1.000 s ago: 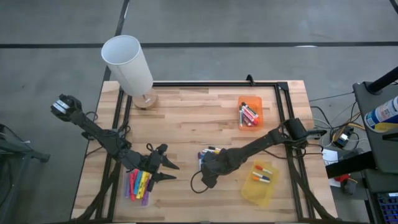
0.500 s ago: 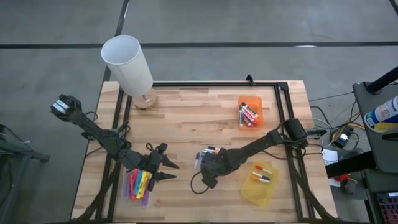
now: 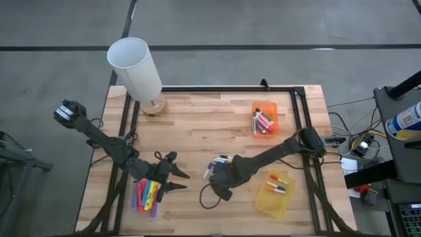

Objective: Pick & Place Markers
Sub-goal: Put the blue highlighter pen into the yellow bin

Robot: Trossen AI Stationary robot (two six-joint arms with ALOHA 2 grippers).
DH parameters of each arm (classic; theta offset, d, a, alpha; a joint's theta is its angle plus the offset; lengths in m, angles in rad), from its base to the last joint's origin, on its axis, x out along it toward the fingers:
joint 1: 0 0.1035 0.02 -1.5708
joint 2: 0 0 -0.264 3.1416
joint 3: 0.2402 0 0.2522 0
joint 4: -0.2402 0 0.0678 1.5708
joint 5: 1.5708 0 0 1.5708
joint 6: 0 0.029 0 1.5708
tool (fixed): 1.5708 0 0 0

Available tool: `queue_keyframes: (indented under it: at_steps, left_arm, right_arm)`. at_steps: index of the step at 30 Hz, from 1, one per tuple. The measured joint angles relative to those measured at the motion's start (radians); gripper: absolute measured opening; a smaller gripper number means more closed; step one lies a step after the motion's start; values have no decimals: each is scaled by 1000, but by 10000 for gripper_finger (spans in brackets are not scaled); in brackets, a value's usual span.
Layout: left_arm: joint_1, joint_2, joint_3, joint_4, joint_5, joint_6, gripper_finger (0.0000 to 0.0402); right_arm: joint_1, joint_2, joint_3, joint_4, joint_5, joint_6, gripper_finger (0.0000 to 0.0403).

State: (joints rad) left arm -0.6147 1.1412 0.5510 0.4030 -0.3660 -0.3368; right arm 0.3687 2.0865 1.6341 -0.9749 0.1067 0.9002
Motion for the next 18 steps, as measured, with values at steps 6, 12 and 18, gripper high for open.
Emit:
queue_keyframes:
  at_steps: [6,12,18]
  left_arm:
    - [0,0,0,0,1,0,174]
    - [0,0,0,0,1,0,174]
    - [0,0,0,0,-16,-4,174]
  right_arm:
    - [71,-2,117,-233,-2,94,23]
    - [141,-4,195,-402,28,221,23]
    - [218,-4,234,-497,50,361,23]
